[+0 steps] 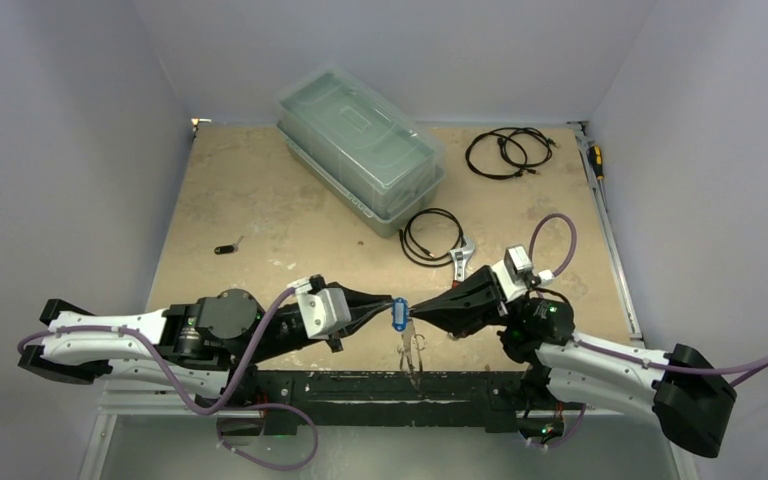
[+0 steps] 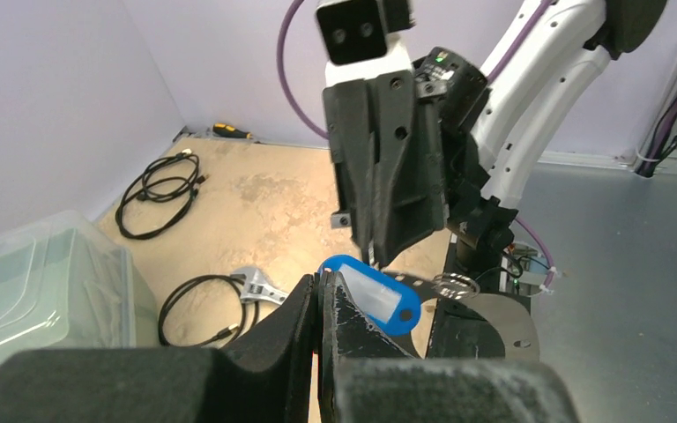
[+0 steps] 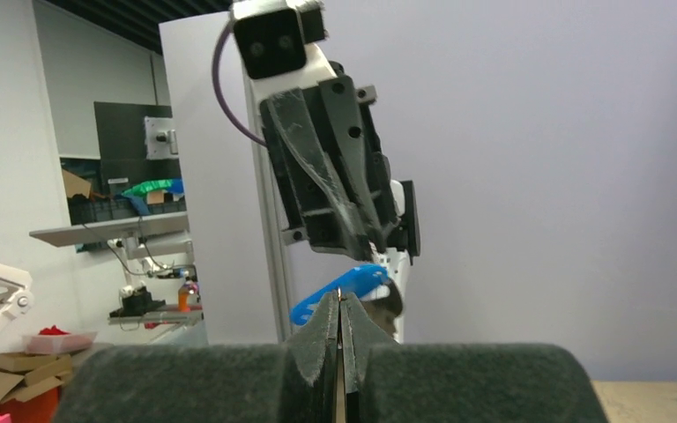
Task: Put the keys on the keyring
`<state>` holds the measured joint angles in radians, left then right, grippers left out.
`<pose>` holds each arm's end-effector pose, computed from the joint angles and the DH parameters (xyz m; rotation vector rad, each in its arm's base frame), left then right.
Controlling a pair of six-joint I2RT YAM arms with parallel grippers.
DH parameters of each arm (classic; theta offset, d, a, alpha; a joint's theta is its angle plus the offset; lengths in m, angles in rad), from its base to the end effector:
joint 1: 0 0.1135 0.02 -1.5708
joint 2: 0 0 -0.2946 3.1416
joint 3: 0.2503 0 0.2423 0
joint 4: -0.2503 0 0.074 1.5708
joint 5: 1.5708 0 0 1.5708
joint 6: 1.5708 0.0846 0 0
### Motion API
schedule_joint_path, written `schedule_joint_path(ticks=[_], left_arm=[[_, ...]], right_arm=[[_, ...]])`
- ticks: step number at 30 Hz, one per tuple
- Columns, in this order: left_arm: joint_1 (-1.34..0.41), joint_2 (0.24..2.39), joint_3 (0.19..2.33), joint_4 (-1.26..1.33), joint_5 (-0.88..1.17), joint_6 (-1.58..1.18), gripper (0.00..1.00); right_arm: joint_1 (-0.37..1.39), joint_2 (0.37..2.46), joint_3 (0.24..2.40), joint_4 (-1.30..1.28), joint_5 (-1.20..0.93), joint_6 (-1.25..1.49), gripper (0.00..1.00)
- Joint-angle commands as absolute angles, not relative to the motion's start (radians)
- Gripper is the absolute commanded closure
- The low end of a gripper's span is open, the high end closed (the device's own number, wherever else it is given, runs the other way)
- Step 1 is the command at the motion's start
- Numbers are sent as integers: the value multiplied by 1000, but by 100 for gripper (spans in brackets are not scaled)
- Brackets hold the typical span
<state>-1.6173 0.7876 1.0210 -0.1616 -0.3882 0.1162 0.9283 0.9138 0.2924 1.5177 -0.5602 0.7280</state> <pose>0.0237 -0.1799 0.4459 0.9635 1.2450 -0.9074 0.0580 0.1525 0.3727 -0.6909 0.6884 1.7308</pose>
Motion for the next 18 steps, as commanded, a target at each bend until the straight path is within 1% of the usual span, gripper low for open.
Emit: schedule_joint_path(ticks=[1, 8, 13, 18], left_arm=[[-1620, 759, 1052, -163, -454, 119, 100], [-1620, 718, 1049, -181, -454, 109, 100], [-1620, 747, 1015, -111, -393, 110, 100], [-1620, 768, 992, -66, -351, 113, 100]], right_arm=[[923, 853, 319, 1787, -541, 706, 100], [923, 840, 318, 1761, -550, 700, 100], [923, 909, 340, 1833, -550, 735, 100], [923, 967, 376, 1848, -567, 747, 100]])
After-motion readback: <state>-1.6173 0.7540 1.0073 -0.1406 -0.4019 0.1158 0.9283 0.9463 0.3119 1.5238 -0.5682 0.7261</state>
